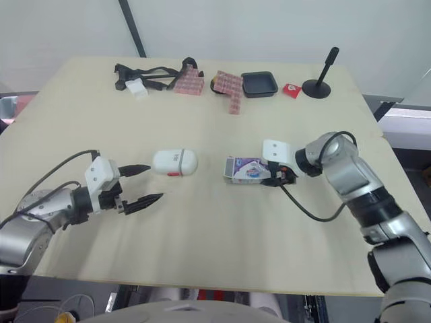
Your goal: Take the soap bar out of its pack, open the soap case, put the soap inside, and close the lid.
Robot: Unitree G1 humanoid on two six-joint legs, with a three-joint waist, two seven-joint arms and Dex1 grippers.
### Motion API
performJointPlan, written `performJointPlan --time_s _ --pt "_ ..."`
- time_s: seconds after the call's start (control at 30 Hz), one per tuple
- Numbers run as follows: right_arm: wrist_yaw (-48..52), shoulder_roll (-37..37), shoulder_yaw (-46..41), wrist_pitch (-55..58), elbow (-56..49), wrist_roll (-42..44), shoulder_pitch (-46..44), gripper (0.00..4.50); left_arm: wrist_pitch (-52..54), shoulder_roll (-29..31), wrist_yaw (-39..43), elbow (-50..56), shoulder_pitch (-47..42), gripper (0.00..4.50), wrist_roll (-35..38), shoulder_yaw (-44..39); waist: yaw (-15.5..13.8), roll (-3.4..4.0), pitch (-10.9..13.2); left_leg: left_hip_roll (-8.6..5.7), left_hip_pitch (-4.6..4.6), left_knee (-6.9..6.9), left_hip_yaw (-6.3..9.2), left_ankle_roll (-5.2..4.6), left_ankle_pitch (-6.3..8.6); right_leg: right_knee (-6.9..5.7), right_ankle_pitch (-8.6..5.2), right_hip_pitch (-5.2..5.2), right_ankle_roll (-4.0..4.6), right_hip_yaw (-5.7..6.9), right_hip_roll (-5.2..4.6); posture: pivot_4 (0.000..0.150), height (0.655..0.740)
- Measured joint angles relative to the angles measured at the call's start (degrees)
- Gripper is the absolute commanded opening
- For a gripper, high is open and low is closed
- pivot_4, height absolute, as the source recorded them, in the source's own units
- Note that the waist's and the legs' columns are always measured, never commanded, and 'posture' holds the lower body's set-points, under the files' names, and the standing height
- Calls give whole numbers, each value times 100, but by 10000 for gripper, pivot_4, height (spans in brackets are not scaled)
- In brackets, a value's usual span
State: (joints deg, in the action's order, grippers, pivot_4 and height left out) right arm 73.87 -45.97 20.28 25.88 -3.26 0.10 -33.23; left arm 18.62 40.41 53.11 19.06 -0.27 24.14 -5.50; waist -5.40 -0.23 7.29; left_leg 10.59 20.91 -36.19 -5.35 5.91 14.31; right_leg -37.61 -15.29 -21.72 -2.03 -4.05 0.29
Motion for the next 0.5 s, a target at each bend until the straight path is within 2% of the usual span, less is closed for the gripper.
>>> performJointPlan --time_s 0.2,0.5 --pt "-88 -265 -61 473 -414 34 211 26856 -42 -2 126 -122 -165 45000 -31 173 27 2 1 1 -2 -1 0 1 -1 -8 0 -3 0 -2 -1 1500 7400" --pt "-205 -174 211 959 -395 -201 -487 26856 -174 -81 171 -331 -401 45000 -137 401 39 5 1 0 2 -3 0 0 0 -6 0 -3 1 -1 3 1500 7400"
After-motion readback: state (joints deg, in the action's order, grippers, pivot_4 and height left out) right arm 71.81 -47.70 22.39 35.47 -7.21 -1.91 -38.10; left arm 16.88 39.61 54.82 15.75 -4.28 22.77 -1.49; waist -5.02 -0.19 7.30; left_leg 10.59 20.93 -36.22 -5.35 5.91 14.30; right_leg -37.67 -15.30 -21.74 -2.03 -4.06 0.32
